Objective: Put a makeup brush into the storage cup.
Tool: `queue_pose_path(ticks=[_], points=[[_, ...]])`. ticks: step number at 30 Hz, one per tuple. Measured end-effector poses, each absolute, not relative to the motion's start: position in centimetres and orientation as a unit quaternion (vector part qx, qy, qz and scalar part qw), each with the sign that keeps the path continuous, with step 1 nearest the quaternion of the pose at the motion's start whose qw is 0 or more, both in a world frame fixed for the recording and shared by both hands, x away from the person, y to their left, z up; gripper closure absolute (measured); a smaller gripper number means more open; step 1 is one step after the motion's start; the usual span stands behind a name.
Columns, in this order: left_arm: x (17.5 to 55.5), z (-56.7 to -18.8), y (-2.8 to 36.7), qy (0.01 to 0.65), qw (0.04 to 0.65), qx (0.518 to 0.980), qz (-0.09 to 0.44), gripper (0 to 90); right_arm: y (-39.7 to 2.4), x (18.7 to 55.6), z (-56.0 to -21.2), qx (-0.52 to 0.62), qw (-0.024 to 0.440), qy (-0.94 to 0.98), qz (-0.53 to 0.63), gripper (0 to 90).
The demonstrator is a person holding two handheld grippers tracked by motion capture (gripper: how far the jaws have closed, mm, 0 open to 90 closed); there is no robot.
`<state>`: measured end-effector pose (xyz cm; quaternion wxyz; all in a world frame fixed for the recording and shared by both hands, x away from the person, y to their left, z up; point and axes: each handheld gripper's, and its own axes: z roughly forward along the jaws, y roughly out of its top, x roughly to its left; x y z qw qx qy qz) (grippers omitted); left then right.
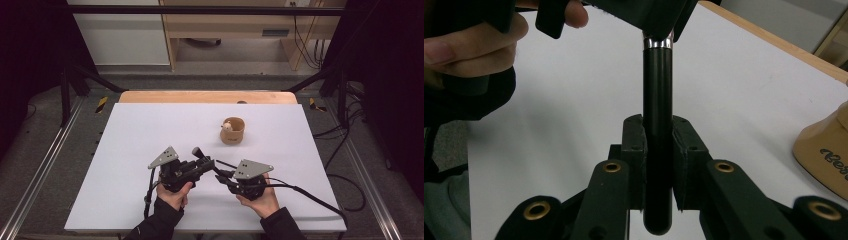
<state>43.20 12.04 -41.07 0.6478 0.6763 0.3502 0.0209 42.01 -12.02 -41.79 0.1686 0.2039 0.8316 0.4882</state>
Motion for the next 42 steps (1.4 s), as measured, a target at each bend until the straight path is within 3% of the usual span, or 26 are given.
queue_pose_path(ticks=[24,35,42], points=[[42.44,-40.54,11.70,0.332,0.651,0.682,0.034,76.7,-11.72,42.06,-42.10,0.208,0.155,0.832,0.491,77.7],[42.44,-40.24,12.01,0.334,0.632,0.696,0.061,76.8,-12.04,42.11,-41.54,0.232,0.174,0.816,0.500,46.1],[42.52,-40.17,12.07,0.335,0.624,0.702,0.072,76.8,-12.10,42.21,-41.29,0.241,0.170,0.811,0.506,40.9]])
